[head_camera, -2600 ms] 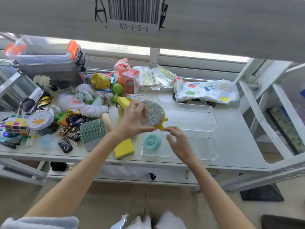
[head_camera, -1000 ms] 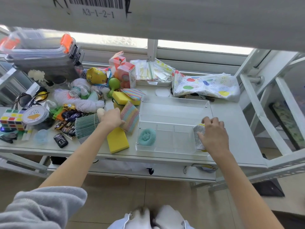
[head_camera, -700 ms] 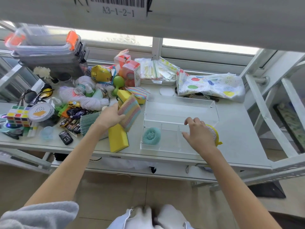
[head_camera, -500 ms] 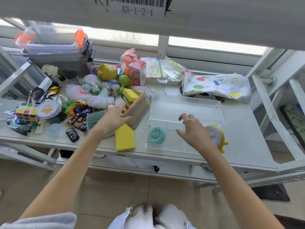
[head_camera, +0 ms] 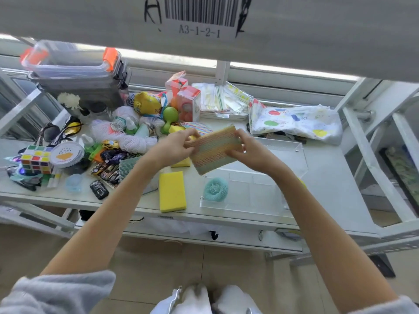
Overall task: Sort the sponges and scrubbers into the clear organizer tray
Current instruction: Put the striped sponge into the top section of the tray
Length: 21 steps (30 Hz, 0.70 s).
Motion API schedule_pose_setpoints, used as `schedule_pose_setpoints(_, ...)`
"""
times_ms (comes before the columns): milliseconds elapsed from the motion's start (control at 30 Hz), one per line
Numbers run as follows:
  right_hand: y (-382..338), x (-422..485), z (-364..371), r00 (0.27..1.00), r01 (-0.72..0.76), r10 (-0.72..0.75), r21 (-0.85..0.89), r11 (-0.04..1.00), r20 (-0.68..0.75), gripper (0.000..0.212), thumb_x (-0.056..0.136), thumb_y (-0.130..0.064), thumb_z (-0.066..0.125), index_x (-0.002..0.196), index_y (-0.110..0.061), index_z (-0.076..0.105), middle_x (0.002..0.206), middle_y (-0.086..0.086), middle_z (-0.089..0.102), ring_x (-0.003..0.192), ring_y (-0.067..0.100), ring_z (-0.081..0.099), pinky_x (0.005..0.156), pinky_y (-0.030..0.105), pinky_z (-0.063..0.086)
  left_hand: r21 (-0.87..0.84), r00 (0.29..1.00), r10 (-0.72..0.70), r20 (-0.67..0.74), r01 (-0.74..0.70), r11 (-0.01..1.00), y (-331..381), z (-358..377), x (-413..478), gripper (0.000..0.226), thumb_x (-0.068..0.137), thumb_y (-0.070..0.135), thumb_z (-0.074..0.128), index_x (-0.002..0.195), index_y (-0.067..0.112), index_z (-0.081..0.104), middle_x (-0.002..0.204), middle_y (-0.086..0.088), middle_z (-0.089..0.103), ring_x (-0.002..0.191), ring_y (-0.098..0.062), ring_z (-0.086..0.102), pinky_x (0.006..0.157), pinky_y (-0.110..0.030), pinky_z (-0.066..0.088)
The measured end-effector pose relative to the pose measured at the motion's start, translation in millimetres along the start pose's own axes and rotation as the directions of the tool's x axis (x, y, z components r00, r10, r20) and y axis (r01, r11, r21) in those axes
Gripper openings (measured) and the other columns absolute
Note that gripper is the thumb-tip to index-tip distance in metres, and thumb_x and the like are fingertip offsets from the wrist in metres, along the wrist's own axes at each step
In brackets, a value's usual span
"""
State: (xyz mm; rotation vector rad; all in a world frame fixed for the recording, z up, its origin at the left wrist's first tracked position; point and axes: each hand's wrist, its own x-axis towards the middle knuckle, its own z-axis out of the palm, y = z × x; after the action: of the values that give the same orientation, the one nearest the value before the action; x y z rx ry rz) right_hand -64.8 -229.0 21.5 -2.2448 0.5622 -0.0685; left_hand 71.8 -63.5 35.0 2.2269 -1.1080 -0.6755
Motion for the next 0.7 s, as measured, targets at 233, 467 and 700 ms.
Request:
schedule_pose_setpoints(233, 57, -10, -58, 0.909, -0.378, 0.402, 0.186, 0.907, -0.111, 0.046, 0.093, -0.014, 0.051, 0.134, -0.005, 0.032, 0.112, 0.006, 0.049, 0.098, 0.019, 0.052, 0.078, 0.037, 0.055, 0.175, 0.984, -0.144, -0.105, 0.161, 0.971, -30, -1, 73, 0.035, 0.086, 0.007, 0.060, 0.121, 0.004, 0.054, 0.117, -0.019, 0.062, 0.105, -0.034, 0.059, 0.085, -0.036, 0.049)
schedule_pose_setpoints(467, 97, -5, -68, 0.792, -0.576, 0.593, 0.148, 0.804, -0.146, 0.072, 0.093, -0.023, 0.055, 0.143, -0.001, 0.010, 0.126, 0.013, 0.049, 0.106, 0.026, 0.056, 0.074, 0.035, 0.052, 0.389, 0.964, -0.246, -0.103, 0.266, 0.882, -53, -1, 137, 0.080, 0.070, 0.044, 0.079, 0.128, 0.003, 0.045, 0.130, -0.023, 0.050, 0.121, -0.038, 0.046, 0.099, -0.047, 0.045)
schedule_pose_setpoints(700, 107, 6, -51, 0.798, -0.592, 0.549, -0.156, 0.791, -0.249, 0.085, 0.092, -0.026, 0.056, 0.148, 0.000, -0.001, 0.125, 0.026, 0.058, 0.106, 0.036, 0.060, 0.083, 0.041, 0.048, 0.431, 0.951, -0.310, 0.019, 0.272, 0.861, -57, 19, 180, 0.111, 0.064, 0.058, 0.076, 0.148, 0.010, 0.022, 0.150, -0.025, 0.031, 0.137, -0.043, 0.029, 0.113, -0.051, 0.030)
